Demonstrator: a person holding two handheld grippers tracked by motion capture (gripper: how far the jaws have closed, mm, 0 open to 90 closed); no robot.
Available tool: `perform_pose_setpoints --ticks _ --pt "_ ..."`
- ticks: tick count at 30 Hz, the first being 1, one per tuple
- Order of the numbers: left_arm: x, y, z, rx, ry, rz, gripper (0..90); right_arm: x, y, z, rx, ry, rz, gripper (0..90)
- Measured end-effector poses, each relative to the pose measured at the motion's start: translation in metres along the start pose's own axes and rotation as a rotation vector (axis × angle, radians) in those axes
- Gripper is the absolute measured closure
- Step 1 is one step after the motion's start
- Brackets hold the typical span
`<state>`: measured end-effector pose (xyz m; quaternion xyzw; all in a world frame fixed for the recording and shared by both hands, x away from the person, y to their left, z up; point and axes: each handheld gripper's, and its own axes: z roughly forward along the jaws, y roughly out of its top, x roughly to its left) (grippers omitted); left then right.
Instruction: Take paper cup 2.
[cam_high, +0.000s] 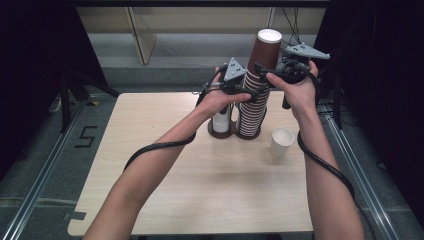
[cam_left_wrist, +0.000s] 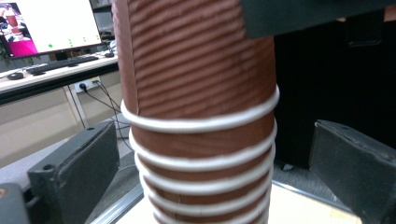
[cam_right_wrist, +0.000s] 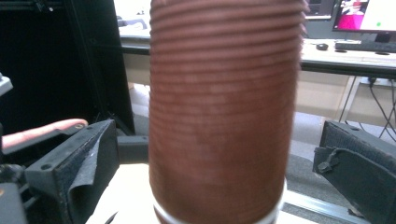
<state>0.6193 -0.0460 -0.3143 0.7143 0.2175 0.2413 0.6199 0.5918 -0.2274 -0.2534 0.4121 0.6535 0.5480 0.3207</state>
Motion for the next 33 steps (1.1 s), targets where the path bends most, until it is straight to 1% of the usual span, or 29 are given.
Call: perform_pose_setpoints --ticks 1,3,4,5,6,7,8,9,10,11,13,14,15,16,17,18,21,22,23,25,28,29,33 --pt "0.0 0.0 0.002 0.001 -0.004 0.001 1.5 0.001 0.003 0.002 0.003 -0.002 0.01 0.6" --pt "0.0 0.0 0.007 0.009 0.003 0.005 1.2 0.001 0.008 0.006 0.004 0.003 0.0 0.7" --pt "0.001 -0.001 0.008 0.009 0.006 -0.014 1.8 0.002 0.011 0.008 0.007 0.006 0.011 0.8" --pt "0.001 -0.001 0.01 0.012 0.005 -0.024 1.9 0.002 0.013 0.009 0.001 0.003 0.004 0.9" --pt "0.002 -0.002 0.012 0.019 0.015 -0.015 1.9 0.003 0.014 0.01 0.006 0.005 0.01 1.0" --pt "0.003 -0.003 0.013 0.021 0.024 -0.015 2.2 0.002 0.016 0.012 0.012 0.004 0.002 1.0" --pt "0.004 -0.004 0.015 0.028 0.022 -0.017 2.3 0.003 0.017 0.013 0.015 -0.002 0.008 1.1" --pt "0.006 -0.004 0.016 0.027 0.028 -0.022 2.4 0.002 0.018 0.015 0.015 -0.003 0.005 1.2" --pt "0.007 -0.005 0.017 0.026 0.026 -0.041 2.2 0.002 0.019 0.016 0.02 -0.003 0.006 1.4" --pt "0.007 -0.005 0.018 0.022 0.022 -0.046 2.0 0.002 0.019 0.018 0.015 -0.003 0.007 2.1" --pt "0.005 -0.005 0.02 0.019 0.014 -0.037 4.6 0.002 0.02 0.02 0.023 -0.006 0.014 4.3" --pt "0.004 -0.005 0.02 0.023 0.018 -0.032 4.9 0.002 0.02 0.021 0.023 -0.002 0.007 5.5" --pt "0.004 -0.004 0.021 0.017 0.016 -0.048 4.8 0.001 0.02 0.022 0.023 -0.005 0.004 7.2" --pt "0.005 -0.004 0.021 0.019 0.02 -0.054 4.8 0.002 0.02 0.022 0.022 -0.01 0.0 10.2" --pt "0.006 -0.004 0.021 0.023 0.016 -0.057 4.8 0.002 0.019 0.023 0.017 -0.017 -0.001 13.7" --pt "0.006 -0.004 0.021 0.021 0.013 -0.067 4.9 0.001 0.019 0.023 0.015 -0.027 0.004 15.5" --pt "0.007 -0.004 0.021 0.02 0.01 -0.071 5.0 0.001 0.018 0.022 0.005 -0.03 0.002 16.7" --pt "0.007 -0.004 0.021 0.02 0.009 -0.073 5.0 0.001 0.018 0.022 0.005 -0.029 0.015 17.0" --pt "0.006 -0.004 0.021 0.019 0.009 -0.073 5.1 0.001 0.018 0.022 -0.002 -0.038 0.015 17.3" --pt "0.006 -0.004 0.021 0.017 0.012 -0.075 5.1 0.001 0.02 0.02 -0.024 -0.035 0.026 17.8" --pt "0.006 -0.004 0.021 0.017 0.015 -0.075 5.1 0.003 0.024 0.018 -0.053 -0.048 0.012 18.3" --pt "0.006 -0.004 0.021 0.018 0.015 -0.075 5.1 0.003 0.026 0.016 -0.056 -0.046 0.014 18.5" --pt "0.005 -0.004 0.021 0.017 0.017 -0.074 5.2 0.003 0.03 0.012 -0.101 -0.051 0.031 19.0"
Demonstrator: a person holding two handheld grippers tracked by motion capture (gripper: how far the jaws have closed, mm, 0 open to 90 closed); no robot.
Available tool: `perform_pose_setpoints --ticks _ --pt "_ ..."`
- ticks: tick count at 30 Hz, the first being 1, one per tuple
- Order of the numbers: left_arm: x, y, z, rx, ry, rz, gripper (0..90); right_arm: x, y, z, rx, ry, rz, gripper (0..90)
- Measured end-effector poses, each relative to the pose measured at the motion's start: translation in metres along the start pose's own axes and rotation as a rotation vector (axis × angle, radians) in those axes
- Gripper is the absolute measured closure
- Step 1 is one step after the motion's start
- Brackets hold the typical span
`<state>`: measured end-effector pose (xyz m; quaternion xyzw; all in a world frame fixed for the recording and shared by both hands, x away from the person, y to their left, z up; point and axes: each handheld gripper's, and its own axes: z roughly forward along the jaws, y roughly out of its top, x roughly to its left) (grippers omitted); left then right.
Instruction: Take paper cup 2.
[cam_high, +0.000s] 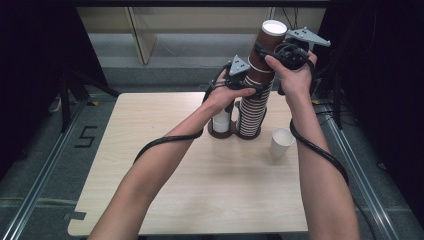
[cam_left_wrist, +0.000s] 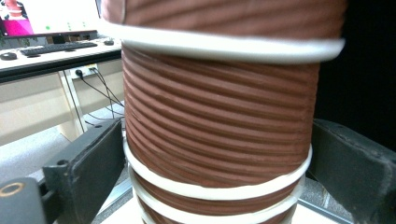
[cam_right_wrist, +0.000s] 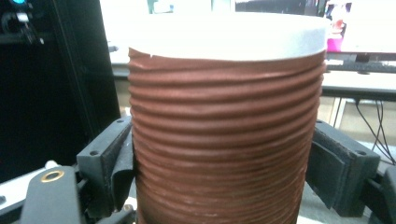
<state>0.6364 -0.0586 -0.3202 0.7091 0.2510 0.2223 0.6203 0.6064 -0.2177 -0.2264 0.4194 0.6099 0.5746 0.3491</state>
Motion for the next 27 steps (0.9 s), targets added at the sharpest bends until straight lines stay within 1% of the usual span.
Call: perform_pose_setpoints --ticks 1,4,6,8,10,12,13,14,17,18,19,20,21,23,24,25,26,27 --pt "0.0 0.0 0.0 0.004 0.004 0.004 5.2 0.001 0.001 -0.001 -0.011 -0.001 0.005 19.1" --pt "0.0 0.0 0.0 0.003 0.005 0.004 5.2 0.0 0.004 -0.004 -0.047 -0.007 -0.001 19.2" --pt "0.0 0.001 0.0 0.005 0.004 0.007 5.2 0.0 0.006 -0.006 -0.08 -0.009 0.011 19.2" --pt "0.0 0.0 -0.001 0.005 0.004 0.009 5.3 0.0 0.008 -0.008 -0.104 -0.011 0.012 19.3" --pt "0.0 0.0 -0.001 0.005 0.004 0.011 5.3 0.0 0.009 -0.01 -0.118 -0.003 0.019 19.2" --pt "0.001 0.0 -0.001 0.01 0.004 0.022 5.3 0.0 0.01 -0.012 -0.149 0.006 0.032 19.3" --pt "0.001 0.0 -0.002 0.01 0.004 0.023 5.4 0.0 0.011 -0.014 -0.147 0.008 0.04 19.3" --pt "0.0 0.0 -0.002 0.012 0.005 0.024 5.4 0.0 0.011 -0.014 -0.166 0.01 0.045 19.3" --pt "0.0 0.001 -0.002 0.014 0.008 0.032 5.6 0.0 0.012 -0.017 -0.182 0.013 0.049 19.4" --pt "-0.001 0.001 -0.002 0.014 0.011 0.029 5.6 0.0 0.013 -0.018 -0.197 0.016 0.052 19.4" --pt "-0.001 0.001 -0.003 0.014 0.012 0.033 5.7 -0.001 0.014 -0.019 -0.204 0.011 0.053 19.4" --pt "-0.001 0.001 -0.003 0.016 0.012 0.036 5.8 -0.001 0.015 -0.02 -0.225 0.017 0.061 19.4" --pt "-0.001 0.002 -0.004 0.016 0.01 0.046 6.0 -0.001 0.016 -0.021 -0.224 0.015 0.059 19.4" --pt "-0.001 0.003 -0.006 0.017 0.013 0.06 6.4 -0.002 0.019 -0.023 -0.246 0.024 0.069 19.4" --pt "-0.001 0.003 -0.006 0.019 0.015 0.068 6.2 -0.002 0.021 -0.025 -0.249 0.022 0.066 19.4" --pt "-0.003 0.004 -0.007 0.001 0.017 0.053 5.9 -0.002 0.021 -0.026 -0.251 0.022 0.076 19.4" --pt "-0.003 0.005 -0.009 0.001 0.011 0.058 5.4 -0.003 0.023 -0.028 -0.265 0.027 0.085 19.4" --pt "-0.003 0.007 -0.011 0.005 0.011 0.085 5.0 -0.004 0.024 -0.029 -0.271 0.028 0.083 19.4"
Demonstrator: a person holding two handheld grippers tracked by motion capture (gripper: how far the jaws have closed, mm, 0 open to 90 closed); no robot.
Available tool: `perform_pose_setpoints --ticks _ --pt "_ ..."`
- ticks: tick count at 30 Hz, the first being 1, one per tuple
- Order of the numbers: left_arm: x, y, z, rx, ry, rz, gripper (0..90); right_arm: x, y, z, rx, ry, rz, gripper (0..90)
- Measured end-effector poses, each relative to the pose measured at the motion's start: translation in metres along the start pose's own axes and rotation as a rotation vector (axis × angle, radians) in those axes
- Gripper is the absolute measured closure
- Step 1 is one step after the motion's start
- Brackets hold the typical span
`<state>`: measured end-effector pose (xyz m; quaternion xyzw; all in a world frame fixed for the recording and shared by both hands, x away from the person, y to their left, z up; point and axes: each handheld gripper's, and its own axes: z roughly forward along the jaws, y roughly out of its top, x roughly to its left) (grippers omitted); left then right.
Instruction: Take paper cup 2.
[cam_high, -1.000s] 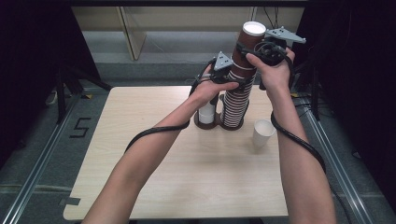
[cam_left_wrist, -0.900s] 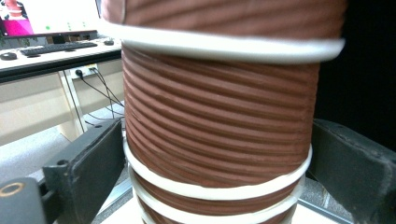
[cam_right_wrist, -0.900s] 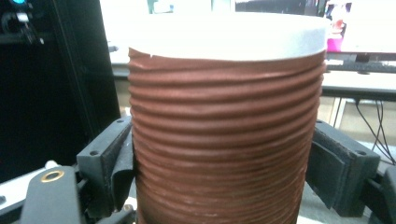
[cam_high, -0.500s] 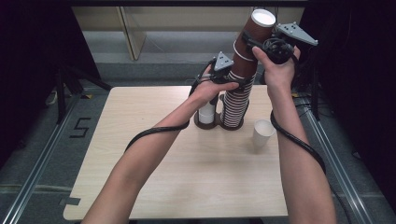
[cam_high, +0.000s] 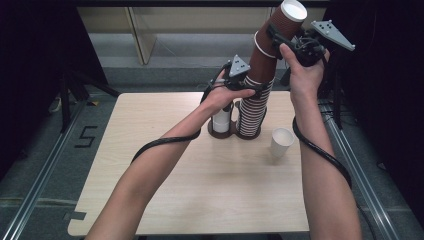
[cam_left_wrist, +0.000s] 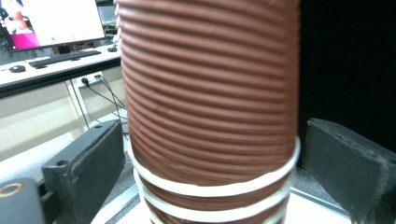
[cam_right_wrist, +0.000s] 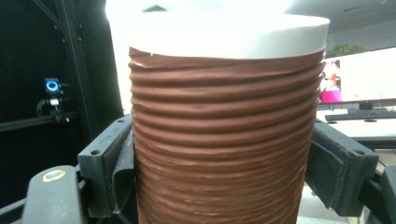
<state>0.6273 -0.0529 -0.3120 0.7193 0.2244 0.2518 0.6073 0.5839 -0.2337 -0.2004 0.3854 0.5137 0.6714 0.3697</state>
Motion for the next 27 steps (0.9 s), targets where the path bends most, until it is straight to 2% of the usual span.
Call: perform_pose_setpoints --ticks 3,6,10,18,25,27 --pt "-0.003 0.004 -0.006 -0.014 0.0 0.004 3.3 0.0 0.004 -0.005 -0.007 0.002 0.016 19.4" --pt "-0.006 0.006 -0.015 -0.03 -0.005 0.01 2.4 -0.001 0.007 -0.012 -0.021 0.004 0.012 19.4" --pt "-0.01 0.006 -0.031 -0.045 -0.01 0.043 1.6 -0.003 0.008 -0.025 -0.022 0.014 0.016 19.4" --pt "-0.021 -0.005 -0.069 -0.048 -0.007 0.066 1.8 -0.005 0.007 -0.058 -0.028 0.02 -0.003 19.3" --pt "-0.028 -0.016 -0.103 -0.056 -0.012 0.076 1.9 -0.003 -0.003 -0.078 0.004 0.026 -0.033 19.3" --pt "-0.03 -0.018 -0.11 -0.058 -0.017 0.075 2.0 -0.001 -0.007 -0.084 0.023 0.032 -0.018 19.2"
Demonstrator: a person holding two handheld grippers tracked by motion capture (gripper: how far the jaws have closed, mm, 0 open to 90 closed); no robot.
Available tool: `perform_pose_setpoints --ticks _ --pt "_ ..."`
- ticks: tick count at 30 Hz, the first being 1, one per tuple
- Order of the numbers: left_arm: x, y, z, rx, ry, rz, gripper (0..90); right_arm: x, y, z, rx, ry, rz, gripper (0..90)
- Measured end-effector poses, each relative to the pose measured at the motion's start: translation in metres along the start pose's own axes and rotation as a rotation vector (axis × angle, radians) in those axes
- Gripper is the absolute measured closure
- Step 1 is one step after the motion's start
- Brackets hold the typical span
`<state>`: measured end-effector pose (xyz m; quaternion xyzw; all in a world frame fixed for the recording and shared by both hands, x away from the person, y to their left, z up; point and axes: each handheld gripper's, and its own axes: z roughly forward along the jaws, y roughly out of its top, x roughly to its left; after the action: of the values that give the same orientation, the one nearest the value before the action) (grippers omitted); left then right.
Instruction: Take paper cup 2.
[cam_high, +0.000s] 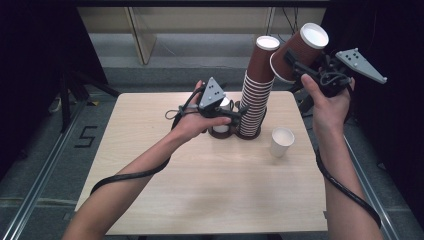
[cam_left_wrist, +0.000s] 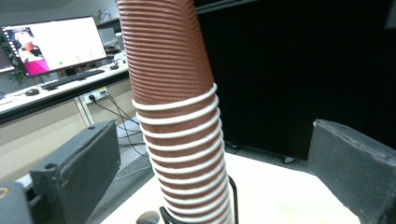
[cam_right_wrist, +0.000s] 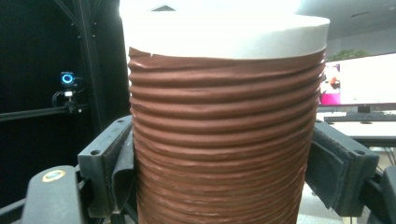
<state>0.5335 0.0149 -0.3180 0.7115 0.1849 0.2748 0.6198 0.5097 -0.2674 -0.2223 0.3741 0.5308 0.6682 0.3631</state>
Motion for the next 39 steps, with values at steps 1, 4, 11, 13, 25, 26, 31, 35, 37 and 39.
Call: perform_pose_setpoints --ticks 1,4,11,13,25,26,31,35,37,39 --pt "-0.002 -0.002 -0.006 0.003 0.0 0.002 2.0 0.0 -0.001 -0.001 -0.001 0.003 -0.001 19.2" --pt "-0.008 -0.008 -0.02 0.001 -0.009 0.008 2.0 0.003 -0.012 -0.009 0.019 0.009 -0.013 19.2" --pt "-0.019 -0.024 -0.048 0.006 -0.023 0.02 2.1 0.014 -0.037 -0.029 0.067 0.031 -0.024 19.2" --pt "-0.023 -0.028 -0.054 0.001 -0.026 0.024 2.1 0.017 -0.044 -0.033 0.077 0.039 -0.016 19.2" --pt "-0.04 -0.065 -0.082 0.036 -0.031 0.024 2.2 0.038 -0.089 -0.044 0.151 0.094 0.005 19.1" --pt "-0.041 -0.068 -0.084 0.038 -0.032 0.021 2.2 0.04 -0.092 -0.045 0.167 0.097 0.003 19.1" --pt "-0.049 -0.082 -0.094 0.047 -0.029 0.02 2.2 0.05 -0.109 -0.044 0.192 0.129 0.021 19.0" --pt "-0.054 -0.092 -0.1 0.057 -0.033 0.03 2.2 0.058 -0.126 -0.043 0.227 0.151 0.034 18.9" --pt "-0.057 -0.097 -0.104 0.067 -0.035 0.042 2.2 0.063 -0.134 -0.044 0.258 0.16 0.07 18.9" --pt "-0.059 -0.102 -0.106 0.069 -0.037 0.04 2.2 0.066 -0.144 -0.044 0.277 0.172 0.074 18.8"
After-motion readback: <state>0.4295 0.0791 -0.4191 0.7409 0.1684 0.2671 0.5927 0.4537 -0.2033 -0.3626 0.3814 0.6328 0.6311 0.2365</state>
